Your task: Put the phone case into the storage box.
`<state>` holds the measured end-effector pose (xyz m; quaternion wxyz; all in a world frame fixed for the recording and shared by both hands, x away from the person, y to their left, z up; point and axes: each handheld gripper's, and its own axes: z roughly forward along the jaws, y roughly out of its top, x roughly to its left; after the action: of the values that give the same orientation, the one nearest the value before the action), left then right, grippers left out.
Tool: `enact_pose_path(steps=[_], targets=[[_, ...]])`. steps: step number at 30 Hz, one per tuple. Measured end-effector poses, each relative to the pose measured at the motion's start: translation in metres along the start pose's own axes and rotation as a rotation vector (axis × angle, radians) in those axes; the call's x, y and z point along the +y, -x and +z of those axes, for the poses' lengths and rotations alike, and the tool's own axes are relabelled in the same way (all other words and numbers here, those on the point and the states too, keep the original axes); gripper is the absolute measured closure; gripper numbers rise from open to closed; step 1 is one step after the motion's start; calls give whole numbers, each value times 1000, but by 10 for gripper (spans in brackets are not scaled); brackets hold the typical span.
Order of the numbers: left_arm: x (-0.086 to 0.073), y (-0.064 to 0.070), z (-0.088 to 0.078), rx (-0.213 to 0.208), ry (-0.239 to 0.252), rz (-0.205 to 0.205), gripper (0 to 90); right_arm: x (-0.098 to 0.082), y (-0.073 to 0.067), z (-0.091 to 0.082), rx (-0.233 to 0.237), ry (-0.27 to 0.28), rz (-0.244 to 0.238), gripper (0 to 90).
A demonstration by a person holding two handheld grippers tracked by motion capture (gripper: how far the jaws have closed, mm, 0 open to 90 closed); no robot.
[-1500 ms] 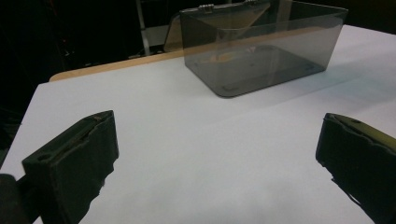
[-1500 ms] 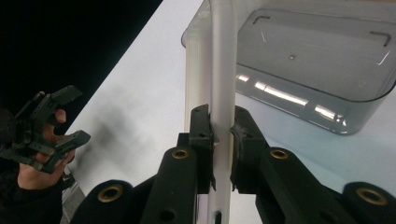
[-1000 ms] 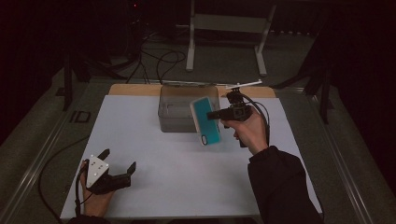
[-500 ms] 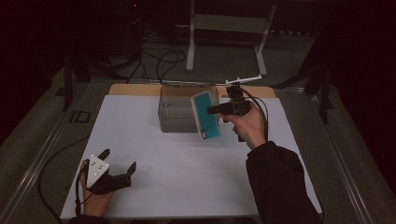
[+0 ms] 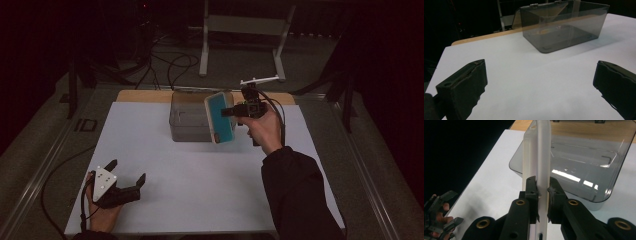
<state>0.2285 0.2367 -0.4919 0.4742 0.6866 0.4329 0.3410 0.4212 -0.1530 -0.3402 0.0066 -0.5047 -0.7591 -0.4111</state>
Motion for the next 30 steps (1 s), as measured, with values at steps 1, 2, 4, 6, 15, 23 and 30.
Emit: enact_pose_path(steps=[1, 2, 4, 6, 15, 23, 30], targets=[[0, 0, 0, 3, 1, 0, 3, 1, 0, 0, -1, 1, 3, 818], [0, 0, 0, 3, 1, -1, 3, 3, 0, 1, -6, 3, 4, 818], [0, 0, 0, 4, 0, 0, 3, 5, 0, 1, -8, 5, 4, 818], [0, 0, 0, 4, 0, 0, 3, 7, -1, 1, -10, 8, 5, 818], [0, 0, 0, 5, 0, 0, 3, 14, 0, 3, -27, 11, 7, 818], [0, 0, 0, 5, 1, -2, 3, 21, 4, 5, -34, 10, 21, 818], [0, 0, 0, 7, 2, -3, 3, 27, 4, 9, -56, 13, 26, 818]])
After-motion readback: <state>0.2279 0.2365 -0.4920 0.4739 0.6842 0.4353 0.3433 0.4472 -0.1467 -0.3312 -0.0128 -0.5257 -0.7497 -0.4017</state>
